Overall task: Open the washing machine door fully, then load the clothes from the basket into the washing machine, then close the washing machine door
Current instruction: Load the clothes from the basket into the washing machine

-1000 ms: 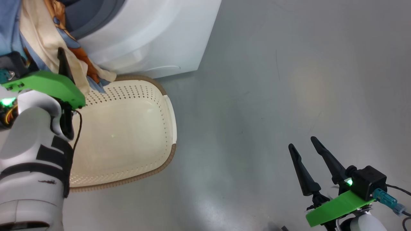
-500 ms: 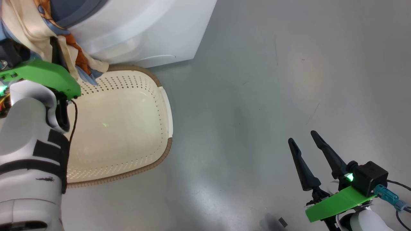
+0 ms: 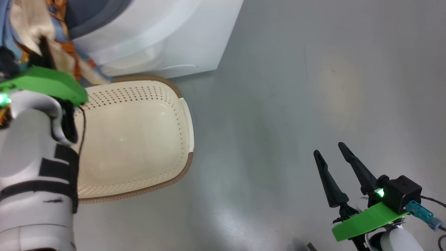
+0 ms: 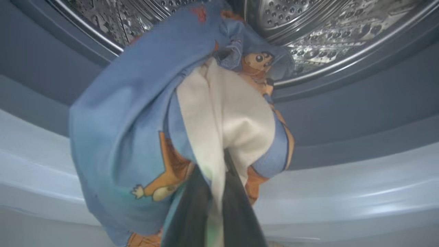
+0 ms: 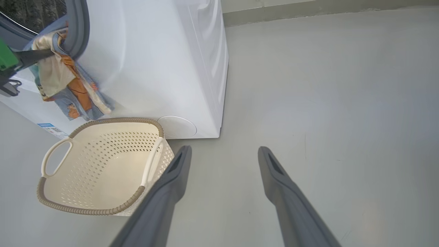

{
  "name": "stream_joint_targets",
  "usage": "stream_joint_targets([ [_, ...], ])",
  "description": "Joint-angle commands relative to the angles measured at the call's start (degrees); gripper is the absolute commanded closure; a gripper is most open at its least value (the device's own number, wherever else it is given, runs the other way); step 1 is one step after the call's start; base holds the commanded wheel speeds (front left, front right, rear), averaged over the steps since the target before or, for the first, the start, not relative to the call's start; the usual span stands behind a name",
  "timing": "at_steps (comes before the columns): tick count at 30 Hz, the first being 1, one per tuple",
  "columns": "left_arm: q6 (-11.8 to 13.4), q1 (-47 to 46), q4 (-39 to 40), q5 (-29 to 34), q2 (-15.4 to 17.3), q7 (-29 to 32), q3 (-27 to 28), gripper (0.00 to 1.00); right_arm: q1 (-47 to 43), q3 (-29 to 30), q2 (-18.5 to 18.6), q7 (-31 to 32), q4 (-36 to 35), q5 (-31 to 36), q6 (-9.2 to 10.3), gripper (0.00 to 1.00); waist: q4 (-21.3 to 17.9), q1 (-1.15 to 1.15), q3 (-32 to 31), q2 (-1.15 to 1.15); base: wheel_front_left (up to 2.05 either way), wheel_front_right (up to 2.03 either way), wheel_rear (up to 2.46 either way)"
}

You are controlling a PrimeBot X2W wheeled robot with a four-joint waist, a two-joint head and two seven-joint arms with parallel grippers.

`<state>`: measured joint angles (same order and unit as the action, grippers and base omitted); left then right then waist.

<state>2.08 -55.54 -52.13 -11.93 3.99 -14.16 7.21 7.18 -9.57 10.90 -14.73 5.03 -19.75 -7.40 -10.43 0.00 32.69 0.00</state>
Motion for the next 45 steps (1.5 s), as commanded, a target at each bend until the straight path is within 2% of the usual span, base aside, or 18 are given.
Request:
stream_joint_targets([
  [1, -0.5, -0.41, 3.14, 0.26, 2.59, -0.84, 1.69, 1.0, -1.4, -0.75, 0.39, -0.27, -0.87, 0.36, -0.09, 0.0, 0.8, 0.0, -0.7, 0.0, 0.0, 0.0, 0.0],
  [7, -2.49, 2.48, 6.29, 1.19, 0.9, -0.84, 2.47, 1.0, -1.53, -1.33, 0.23, -0.27, -0.41, 0.04, -0.09, 0.0, 1.92, 0.0, -2.43, 0.0, 0.0, 0.0, 0.0],
  [11, -2.82, 1.6, 8.28, 2.48, 1.08, -0.84, 2.82, 1.0, -1.39, -2.01, -0.03, -0.27, -0.22, -0.07, -0.09, 0.0, 1.87, 0.0, -2.81, 0.0, 0.0, 0.0, 0.0],
  [25, -1.81, -8.93, 5.86, 6.31, 6.95, -0.84, 3.23, 1.0, -1.34, -3.57, -2.48, -0.27, 0.42, -0.8, -0.09, 0.0, -3.62, 0.0, -1.94, 0.0, 0.0, 0.0, 0.0],
  [33, -0.76, -16.58, -0.07, 9.06, 10.26, -0.84, 1.13, 1.0, -1.78, -4.84, -3.71, -0.27, 1.13, -1.34, -0.09, 0.0, -7.1, 0.0, -1.03, 0.0, 0.0, 0.0, 0.0],
  [41, -0.98, -24.8, -4.19, 9.28, 12.76, -0.84, 0.36, 1.0, -2.97, -6.0, -4.55, -0.27, 0.94, -1.65, -0.09, 0.0, -10.23, 0.0, 2.12, 0.0, 0.0, 0.0, 0.0],
  [45, -0.81, -28.01, -1.99, 9.18, 13.91, -0.84, 0.39, 1.0, -3.58, -6.15, -4.78, -0.27, 0.51, -1.68, -0.09, 0.0, -11.2, 0.0, 4.5, 0.0, 0.0, 0.0, 0.0],
])
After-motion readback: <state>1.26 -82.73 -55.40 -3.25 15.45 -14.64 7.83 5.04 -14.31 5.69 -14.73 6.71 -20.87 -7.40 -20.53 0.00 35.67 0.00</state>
